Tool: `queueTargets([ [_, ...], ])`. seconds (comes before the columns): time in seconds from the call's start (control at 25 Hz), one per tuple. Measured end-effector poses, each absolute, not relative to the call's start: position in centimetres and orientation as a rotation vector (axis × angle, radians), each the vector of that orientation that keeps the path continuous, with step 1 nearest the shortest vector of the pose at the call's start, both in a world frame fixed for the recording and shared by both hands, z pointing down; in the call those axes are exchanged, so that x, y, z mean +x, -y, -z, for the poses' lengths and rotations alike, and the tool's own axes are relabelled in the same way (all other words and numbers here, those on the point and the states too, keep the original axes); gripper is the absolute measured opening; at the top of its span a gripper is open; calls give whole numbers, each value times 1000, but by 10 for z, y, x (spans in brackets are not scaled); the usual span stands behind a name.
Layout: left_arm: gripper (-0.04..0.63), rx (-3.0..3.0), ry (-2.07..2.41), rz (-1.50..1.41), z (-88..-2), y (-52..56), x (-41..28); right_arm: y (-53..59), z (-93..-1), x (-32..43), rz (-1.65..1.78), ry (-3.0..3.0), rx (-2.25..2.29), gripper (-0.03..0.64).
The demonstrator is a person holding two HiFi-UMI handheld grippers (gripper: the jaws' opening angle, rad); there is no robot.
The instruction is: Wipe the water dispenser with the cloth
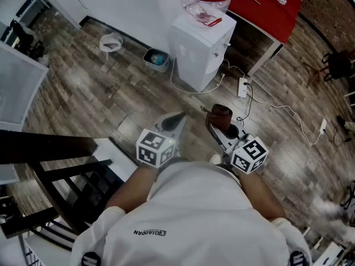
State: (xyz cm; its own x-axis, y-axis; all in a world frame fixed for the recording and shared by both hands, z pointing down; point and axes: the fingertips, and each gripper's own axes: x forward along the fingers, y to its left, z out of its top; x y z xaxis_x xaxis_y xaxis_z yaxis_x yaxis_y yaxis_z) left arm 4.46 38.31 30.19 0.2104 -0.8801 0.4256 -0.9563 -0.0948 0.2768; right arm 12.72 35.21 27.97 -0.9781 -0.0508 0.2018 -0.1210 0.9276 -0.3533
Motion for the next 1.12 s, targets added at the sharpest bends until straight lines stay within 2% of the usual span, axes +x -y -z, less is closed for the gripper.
queueTargets([
  [0.88, -11, 1998, 1698, -187, -302, -390, 26, -369, -275, 104, -529, 2908, 67, 58],
  [1.12, -11, 1976, 1761, -172, -299, -388, -5, -355, -279, 96, -571, 2897, 160, 58],
])
